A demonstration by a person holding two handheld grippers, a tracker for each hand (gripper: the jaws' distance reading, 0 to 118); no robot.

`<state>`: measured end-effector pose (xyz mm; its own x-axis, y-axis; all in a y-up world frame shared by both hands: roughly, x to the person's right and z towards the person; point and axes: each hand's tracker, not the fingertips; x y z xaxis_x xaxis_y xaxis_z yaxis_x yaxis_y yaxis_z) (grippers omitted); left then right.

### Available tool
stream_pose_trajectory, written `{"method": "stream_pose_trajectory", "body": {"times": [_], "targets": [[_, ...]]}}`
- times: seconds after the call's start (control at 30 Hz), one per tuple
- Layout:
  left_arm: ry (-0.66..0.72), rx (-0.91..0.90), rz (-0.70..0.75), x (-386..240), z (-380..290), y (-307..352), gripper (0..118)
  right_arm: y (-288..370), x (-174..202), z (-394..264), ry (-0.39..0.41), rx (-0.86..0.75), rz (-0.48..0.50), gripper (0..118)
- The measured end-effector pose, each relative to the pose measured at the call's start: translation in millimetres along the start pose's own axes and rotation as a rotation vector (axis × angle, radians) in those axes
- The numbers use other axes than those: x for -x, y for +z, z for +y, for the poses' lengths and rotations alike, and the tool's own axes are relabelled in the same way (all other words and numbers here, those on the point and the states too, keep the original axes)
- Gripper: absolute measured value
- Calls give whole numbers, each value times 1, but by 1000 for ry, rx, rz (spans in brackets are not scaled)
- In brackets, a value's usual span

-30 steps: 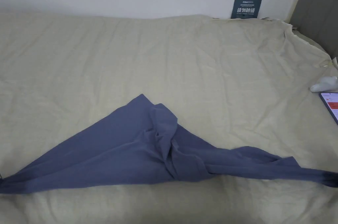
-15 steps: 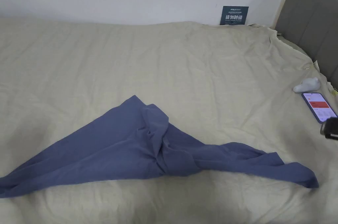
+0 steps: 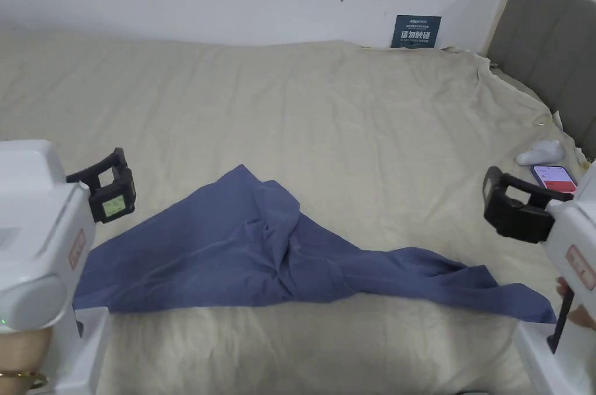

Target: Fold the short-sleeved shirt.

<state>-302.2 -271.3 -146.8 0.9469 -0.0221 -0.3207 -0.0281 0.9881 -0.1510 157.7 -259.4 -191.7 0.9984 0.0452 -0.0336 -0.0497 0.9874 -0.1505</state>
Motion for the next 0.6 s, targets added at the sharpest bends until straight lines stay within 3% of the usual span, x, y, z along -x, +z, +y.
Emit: {"method": "stream_pose_trajectory", "body": {"times": [0.07,0.13,0.2,0.27,0.3,0.33,0.4,0.6], "targets": [[2,4,-15,-1,-7,2,78,1,5,-3,16,5,18,113],[3,10,-23,0,-12,3,65,3,7,-7,19,10,19,109],[1,22,-35,-1,-16,4,29,1,6,-10,2,16,36,90],[1,22,-36,-2,-19,5,7,1,7,-15,-7,25,43,62],[-2,20,-38,-2,-20,6,1,2,10,-16,-10,28,43,50],[-7,23,-45,-5,-20,6,0,2,11,-17,-8,35,50,39],[-9,29,-54,-6,-20,7,0,2,13,-21,-3,40,54,4],[0,29,-58,-9,-19,8,0,-1,15,-26,-28,65,70,0]]}}
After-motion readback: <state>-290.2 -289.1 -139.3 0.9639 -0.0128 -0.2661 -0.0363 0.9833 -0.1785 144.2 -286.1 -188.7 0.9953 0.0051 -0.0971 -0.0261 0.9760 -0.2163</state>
